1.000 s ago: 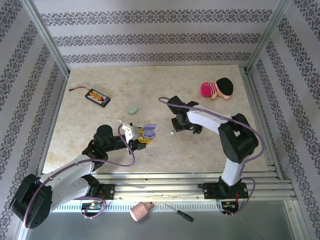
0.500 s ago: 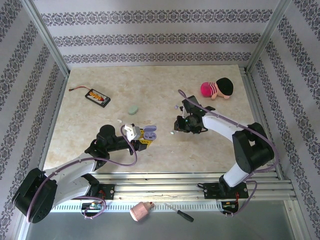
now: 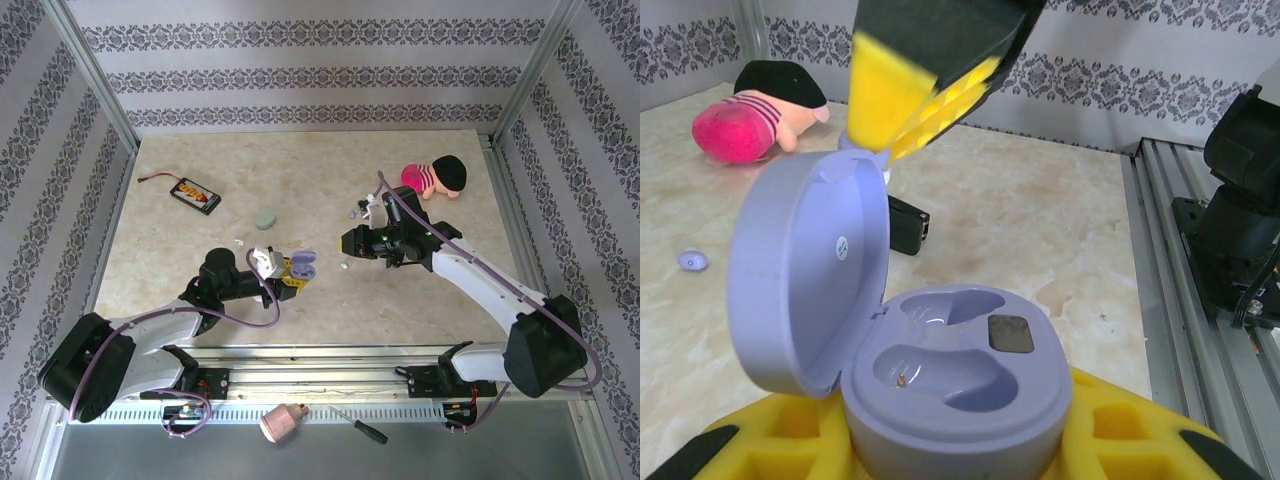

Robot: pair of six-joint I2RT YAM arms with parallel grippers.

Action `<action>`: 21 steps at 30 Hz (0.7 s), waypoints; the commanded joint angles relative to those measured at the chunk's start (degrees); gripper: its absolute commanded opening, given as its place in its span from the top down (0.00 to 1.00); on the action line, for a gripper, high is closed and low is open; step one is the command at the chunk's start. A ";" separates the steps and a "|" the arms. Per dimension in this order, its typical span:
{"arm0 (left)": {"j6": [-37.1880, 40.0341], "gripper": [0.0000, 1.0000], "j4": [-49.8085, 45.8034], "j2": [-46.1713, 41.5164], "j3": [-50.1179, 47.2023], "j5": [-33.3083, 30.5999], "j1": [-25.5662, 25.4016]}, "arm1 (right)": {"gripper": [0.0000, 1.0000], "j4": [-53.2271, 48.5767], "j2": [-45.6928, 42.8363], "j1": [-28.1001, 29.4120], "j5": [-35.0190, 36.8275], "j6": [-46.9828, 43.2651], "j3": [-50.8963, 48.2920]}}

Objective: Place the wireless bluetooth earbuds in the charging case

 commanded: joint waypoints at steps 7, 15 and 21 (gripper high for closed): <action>-3.65 0.86 8.36 3.82 2.09 5.34 1.00 | 0.85 0.47 -2.97 6.14 -7.61 -4.77 2.16; -3.77 0.86 6.83 3.29 3.17 6.63 1.01 | 0.85 1.78 -1.70 9.29 -7.64 -5.97 2.58; -4.31 0.86 7.21 3.07 3.13 6.87 0.93 | 0.85 2.06 -0.96 9.73 -7.89 -6.15 2.67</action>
